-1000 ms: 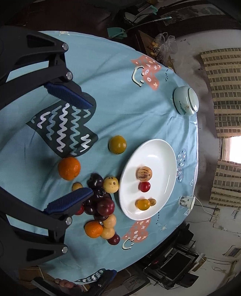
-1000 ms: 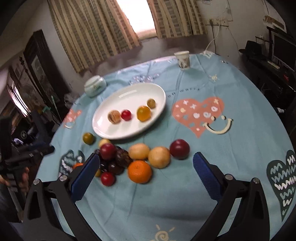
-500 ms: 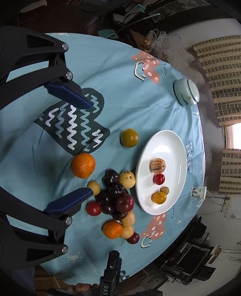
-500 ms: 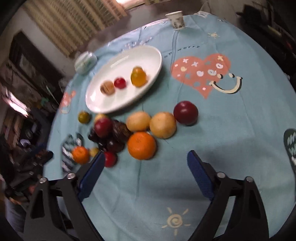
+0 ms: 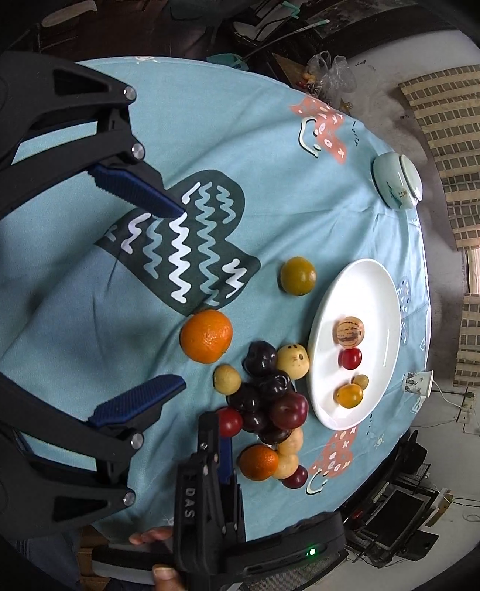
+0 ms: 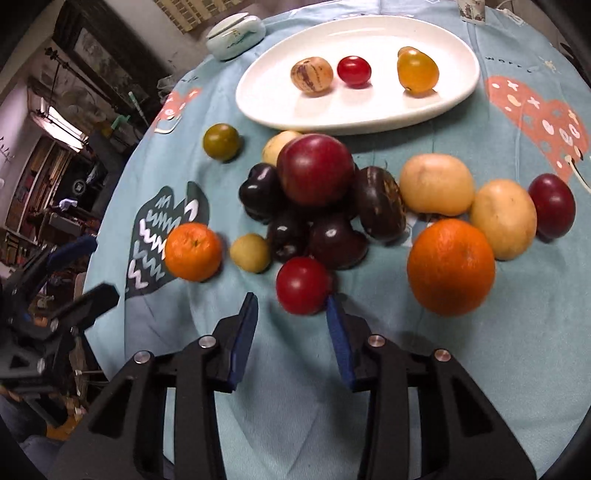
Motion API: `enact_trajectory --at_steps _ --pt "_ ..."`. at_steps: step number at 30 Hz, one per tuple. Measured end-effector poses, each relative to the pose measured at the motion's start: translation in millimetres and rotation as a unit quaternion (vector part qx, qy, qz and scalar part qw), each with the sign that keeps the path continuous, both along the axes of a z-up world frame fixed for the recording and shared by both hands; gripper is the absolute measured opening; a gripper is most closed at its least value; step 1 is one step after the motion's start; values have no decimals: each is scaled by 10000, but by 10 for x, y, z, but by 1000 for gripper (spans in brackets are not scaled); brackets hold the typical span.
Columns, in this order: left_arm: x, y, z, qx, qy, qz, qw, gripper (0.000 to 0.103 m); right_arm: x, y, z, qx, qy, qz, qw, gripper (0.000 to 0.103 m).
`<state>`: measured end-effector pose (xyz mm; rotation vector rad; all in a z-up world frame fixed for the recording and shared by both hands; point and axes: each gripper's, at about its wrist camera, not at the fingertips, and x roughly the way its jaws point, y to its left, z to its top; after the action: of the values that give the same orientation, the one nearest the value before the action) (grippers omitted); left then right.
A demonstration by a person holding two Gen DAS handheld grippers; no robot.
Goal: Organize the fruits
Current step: 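Grasp another red tomato with the right tool while the left tool grasps a mandarin orange, then carry both fruits over the white plate and open both tools to release them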
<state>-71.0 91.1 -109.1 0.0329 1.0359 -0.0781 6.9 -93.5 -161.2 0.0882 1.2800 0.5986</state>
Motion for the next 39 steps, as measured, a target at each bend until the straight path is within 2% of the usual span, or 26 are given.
enact_trajectory --at_steps 1,4,8,13,17,18,20,21,23,29,33,39 --pt "4 -11 -6 0 7 -19 10000 88 26 9 0 -38 -16 -16 10000 40" --pt "42 -36 -43 -42 54 -65 10000 88 53 12 17 -183 -100 -63 9998 30" --pt "128 -59 -93 -302 104 -108 9994 87 12 -18 72 -313 -179 -1 9994 29" --pt "388 -178 -245 -382 243 -190 9988 81 -28 -178 98 -166 -108 -273 9994 29" --pt "511 -252 -410 -344 506 -299 9977 59 -82 -304 99 -161 -41 -442 9989 29" --pt "517 -257 -445 -333 566 -319 9973 56 -94 -318 105 -145 -42 -457 9988 29" --pt "529 -264 -502 -302 633 -357 9969 56 -121 -330 122 -156 -78 -466 9988 29" --pt "543 -267 -533 -294 671 -357 9967 48 -126 -341 132 -151 -90 -469 9987 29" --pt "563 -258 -553 -376 706 -346 9962 44 -130 -360 137 -154 -100 -487 9986 29" --pt "508 -250 -416 -316 540 -292 9976 43 -188 -400 166 -150 -152 -377 9991 29" --pt "429 -344 -180 -132 264 -392 9988 43 -235 -431 155 -140 -115 -317 9993 29" --pt "401 -598 175 -206 -137 -718 9971 43 -304 -475 200 -73 -138 -222 9996 29"
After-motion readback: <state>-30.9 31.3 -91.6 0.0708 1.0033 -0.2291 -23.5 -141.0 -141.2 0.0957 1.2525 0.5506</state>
